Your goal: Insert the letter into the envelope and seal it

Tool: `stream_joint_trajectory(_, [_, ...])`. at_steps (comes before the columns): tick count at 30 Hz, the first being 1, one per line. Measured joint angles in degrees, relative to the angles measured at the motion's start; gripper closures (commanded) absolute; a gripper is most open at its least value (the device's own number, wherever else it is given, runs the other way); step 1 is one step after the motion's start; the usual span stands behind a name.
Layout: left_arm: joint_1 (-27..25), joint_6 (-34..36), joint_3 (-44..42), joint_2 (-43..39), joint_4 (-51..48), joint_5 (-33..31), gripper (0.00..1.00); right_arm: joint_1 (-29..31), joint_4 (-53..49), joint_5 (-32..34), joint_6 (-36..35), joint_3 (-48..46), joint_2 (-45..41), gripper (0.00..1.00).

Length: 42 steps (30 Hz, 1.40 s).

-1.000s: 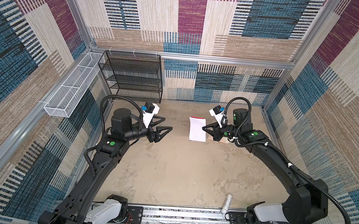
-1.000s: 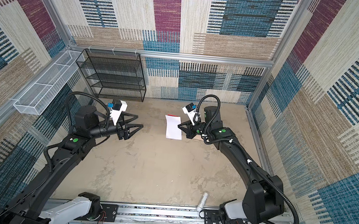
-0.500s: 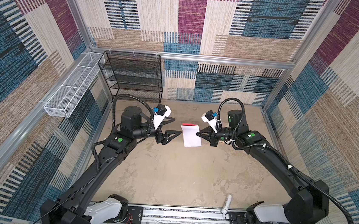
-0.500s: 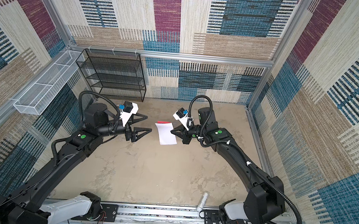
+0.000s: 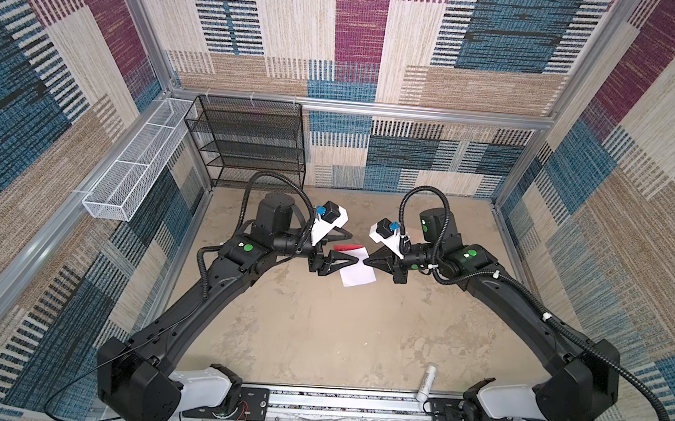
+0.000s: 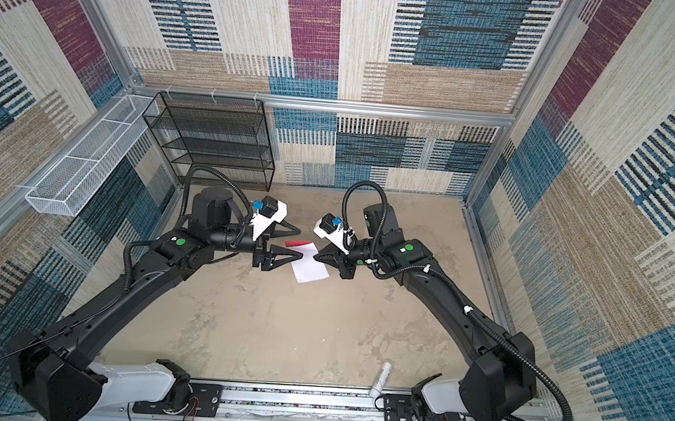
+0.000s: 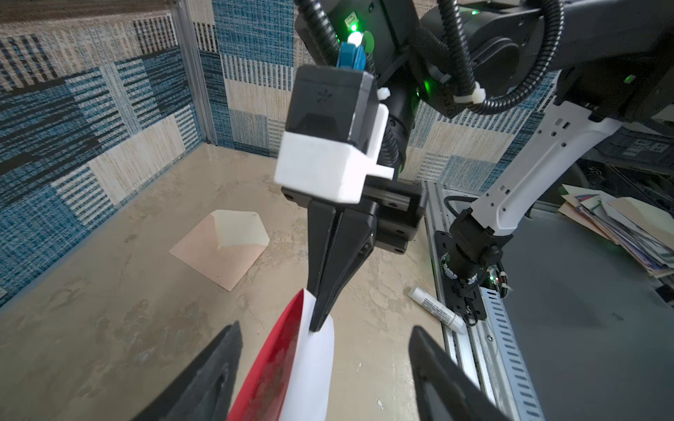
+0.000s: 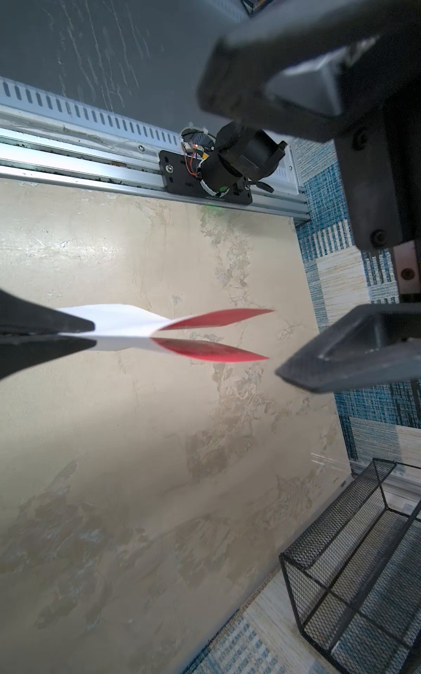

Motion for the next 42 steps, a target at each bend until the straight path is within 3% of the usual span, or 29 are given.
stream_joint_trajectory(11, [-2.0, 7.3, 2.8, 3.0, -9.4, 0.5, 0.45, 1.9, -2.2, 2.2, -3.0, 0.7, 0.0, 1.0])
stream_joint_trajectory(19, [-2.4, 9.3, 1.2, 3.3, -10.4, -1.5, 0.61, 3.2, -3.8, 4.4, -4.4, 0.6, -0.3, 1.0])
stream_joint_trajectory(35, [-2.4, 9.5, -0.9, 0.8, -7.2, -4.2, 0.37, 3.9, -5.1, 7.3, -6.1, -1.6, -0.9, 1.0])
stream_joint_trajectory(42, [-2.4, 9.7, -0.6, 2.7, -7.0, -3.9, 0.36, 4.3, -5.4, 7.5, -6.2, -1.3, -1.2, 1.0])
